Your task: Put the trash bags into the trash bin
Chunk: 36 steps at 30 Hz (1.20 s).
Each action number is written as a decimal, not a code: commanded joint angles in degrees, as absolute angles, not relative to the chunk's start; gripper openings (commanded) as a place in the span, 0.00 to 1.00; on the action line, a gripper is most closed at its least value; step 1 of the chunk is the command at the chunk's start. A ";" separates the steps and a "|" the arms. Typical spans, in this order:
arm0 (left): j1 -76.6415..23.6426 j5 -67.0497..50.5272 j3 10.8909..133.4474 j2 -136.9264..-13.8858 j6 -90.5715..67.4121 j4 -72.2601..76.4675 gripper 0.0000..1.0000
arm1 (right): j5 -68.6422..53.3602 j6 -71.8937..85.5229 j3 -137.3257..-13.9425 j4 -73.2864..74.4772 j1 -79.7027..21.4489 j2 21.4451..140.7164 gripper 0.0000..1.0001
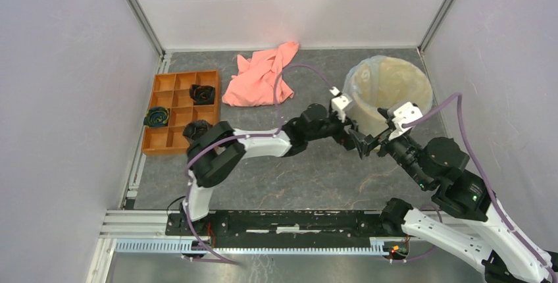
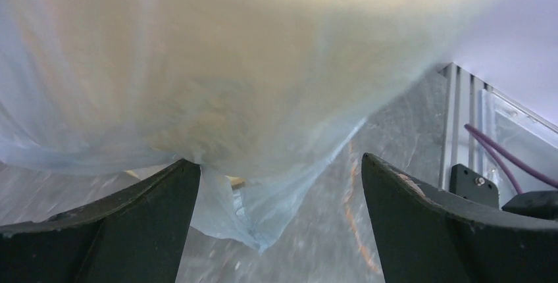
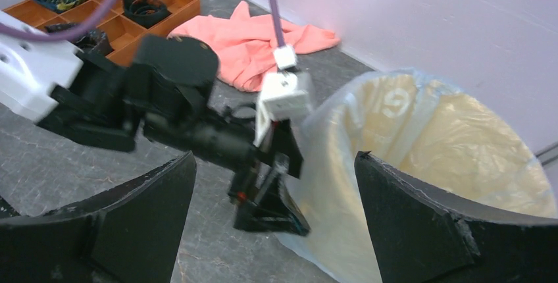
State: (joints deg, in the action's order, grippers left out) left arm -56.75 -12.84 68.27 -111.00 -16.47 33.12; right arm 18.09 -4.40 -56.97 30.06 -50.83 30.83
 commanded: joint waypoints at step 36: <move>-58.87 -0.91 99.20 -128.61 -22.95 25.94 0.94 | 26.69 -1.00 -61.43 34.43 -50.75 23.09 0.98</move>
State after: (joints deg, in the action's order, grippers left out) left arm -58.63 -4.54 102.32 -134.41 -19.42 27.94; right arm 25.19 -2.55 -58.08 33.36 -50.83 22.72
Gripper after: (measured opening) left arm 0.938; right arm 0.979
